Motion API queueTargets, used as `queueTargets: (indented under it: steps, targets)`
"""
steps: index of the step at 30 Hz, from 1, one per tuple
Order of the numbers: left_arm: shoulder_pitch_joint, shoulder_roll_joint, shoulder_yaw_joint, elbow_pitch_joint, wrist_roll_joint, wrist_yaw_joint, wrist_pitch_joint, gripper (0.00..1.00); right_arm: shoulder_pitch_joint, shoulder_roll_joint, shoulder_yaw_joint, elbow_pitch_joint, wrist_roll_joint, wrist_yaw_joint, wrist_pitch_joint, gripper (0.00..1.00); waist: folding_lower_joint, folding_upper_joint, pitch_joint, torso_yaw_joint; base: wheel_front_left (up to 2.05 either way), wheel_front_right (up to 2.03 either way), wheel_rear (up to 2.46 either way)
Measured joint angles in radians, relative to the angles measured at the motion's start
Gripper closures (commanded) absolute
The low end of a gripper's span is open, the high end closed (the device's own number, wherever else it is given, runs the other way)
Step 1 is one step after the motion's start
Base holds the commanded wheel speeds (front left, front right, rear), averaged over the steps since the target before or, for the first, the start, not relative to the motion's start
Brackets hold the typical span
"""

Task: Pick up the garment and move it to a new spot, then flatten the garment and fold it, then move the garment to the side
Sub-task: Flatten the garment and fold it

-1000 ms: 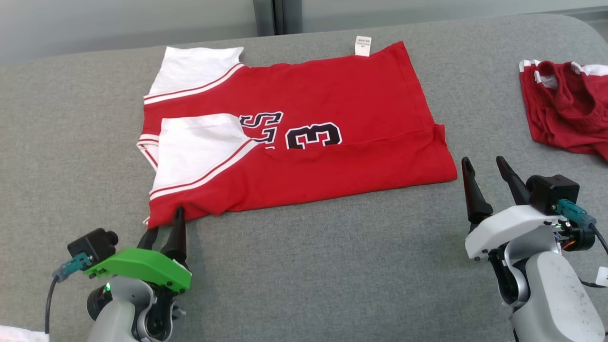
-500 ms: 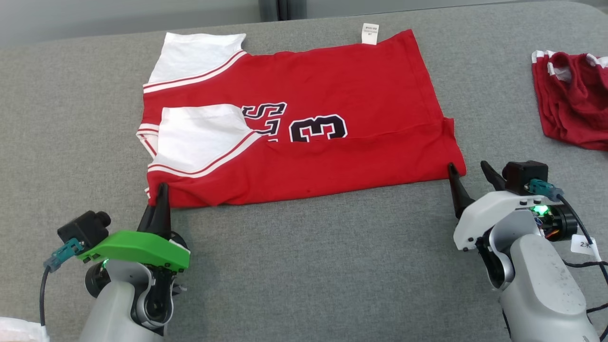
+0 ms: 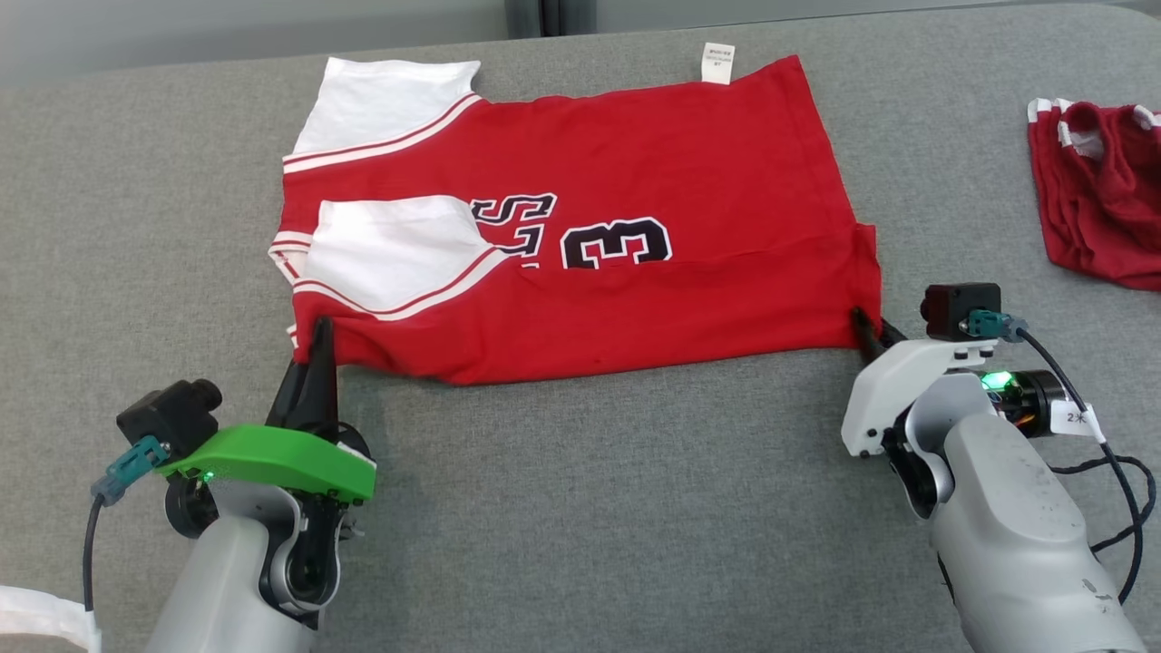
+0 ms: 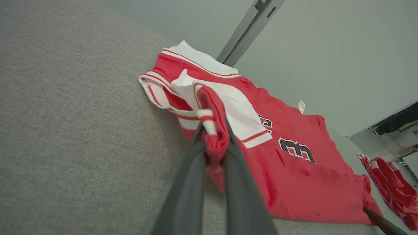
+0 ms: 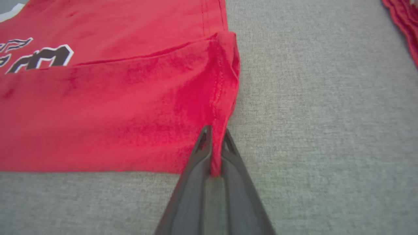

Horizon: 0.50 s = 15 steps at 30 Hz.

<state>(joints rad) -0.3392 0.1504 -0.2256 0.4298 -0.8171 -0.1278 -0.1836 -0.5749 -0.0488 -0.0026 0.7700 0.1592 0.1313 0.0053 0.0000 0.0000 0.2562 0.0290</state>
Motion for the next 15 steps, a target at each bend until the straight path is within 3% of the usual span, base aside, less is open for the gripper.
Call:
queueTargets:
  steps: [8,15]
  targets:
    - [-0.001,0.024,-0.014,-0.055,0.012,0.0,-0.004,1.0,-0.05,0.001,0.007,0.039,0.027,0.0,-0.063,1.0,0.0,0.0,-0.014,-0.009,0.0,0.0,0.0]
    - [0.031,0.059,-0.03,-0.167,0.028,0.006,0.013,1.0,-0.031,0.001,-0.005,-0.048,0.048,0.0,-0.091,1.0,0.0,0.0,-0.046,-0.013,0.0,0.0,0.0]
